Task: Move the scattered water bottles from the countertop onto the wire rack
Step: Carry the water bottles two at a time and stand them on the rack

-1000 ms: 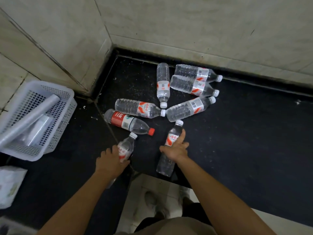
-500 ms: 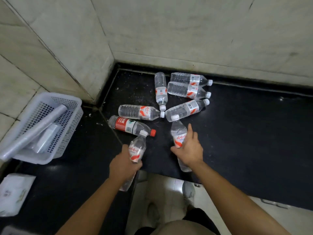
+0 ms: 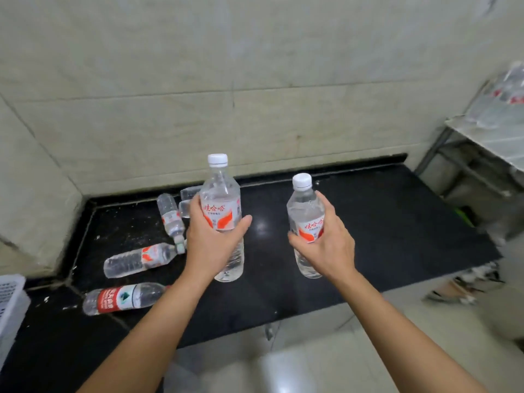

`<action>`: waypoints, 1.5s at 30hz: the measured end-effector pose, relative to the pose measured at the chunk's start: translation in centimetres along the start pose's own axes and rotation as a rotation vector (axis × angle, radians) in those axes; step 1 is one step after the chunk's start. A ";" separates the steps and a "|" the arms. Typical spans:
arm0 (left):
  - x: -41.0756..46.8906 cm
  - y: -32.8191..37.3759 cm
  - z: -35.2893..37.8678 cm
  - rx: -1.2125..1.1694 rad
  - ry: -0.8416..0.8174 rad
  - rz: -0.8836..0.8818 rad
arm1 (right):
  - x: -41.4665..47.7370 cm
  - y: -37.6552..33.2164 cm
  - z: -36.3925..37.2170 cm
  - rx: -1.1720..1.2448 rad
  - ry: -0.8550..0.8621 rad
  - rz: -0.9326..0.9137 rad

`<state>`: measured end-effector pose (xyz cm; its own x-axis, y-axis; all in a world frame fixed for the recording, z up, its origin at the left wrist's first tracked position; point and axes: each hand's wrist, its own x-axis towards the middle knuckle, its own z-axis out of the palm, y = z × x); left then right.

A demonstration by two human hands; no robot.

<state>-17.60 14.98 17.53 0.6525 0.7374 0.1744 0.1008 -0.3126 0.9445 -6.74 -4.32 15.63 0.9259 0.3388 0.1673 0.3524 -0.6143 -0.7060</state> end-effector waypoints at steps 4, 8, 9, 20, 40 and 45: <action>-2.6 5.7 6.1 -0.070 -0.034 0.113 | 0.1 3.7 -7.2 0.001 0.151 -0.015; -5.6 10.0 14.4 -0.157 -0.116 0.156 | 0.1 9.7 -15.2 -0.005 0.243 0.024; -6.5 10.9 16.9 -0.167 -0.130 0.162 | 0.1 11.6 -17.3 -0.009 0.263 0.044; -13.1 21.5 44.5 -0.297 -0.356 0.211 | 2.7 31.3 -39.9 -0.079 0.434 0.191; 2.6 31.6 81.3 -0.511 -0.665 0.214 | 30.5 48.4 -56.1 -0.134 0.613 0.231; 5.1 33.2 88.0 -0.496 -0.642 0.217 | 36.9 52.5 -59.0 -0.095 0.612 0.215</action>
<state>55.16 -44.34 25.30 0.9352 0.1603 0.3157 -0.3202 0.0022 0.9474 54.01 -66.14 25.38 0.8776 -0.2477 0.4104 0.1354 -0.6933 -0.7079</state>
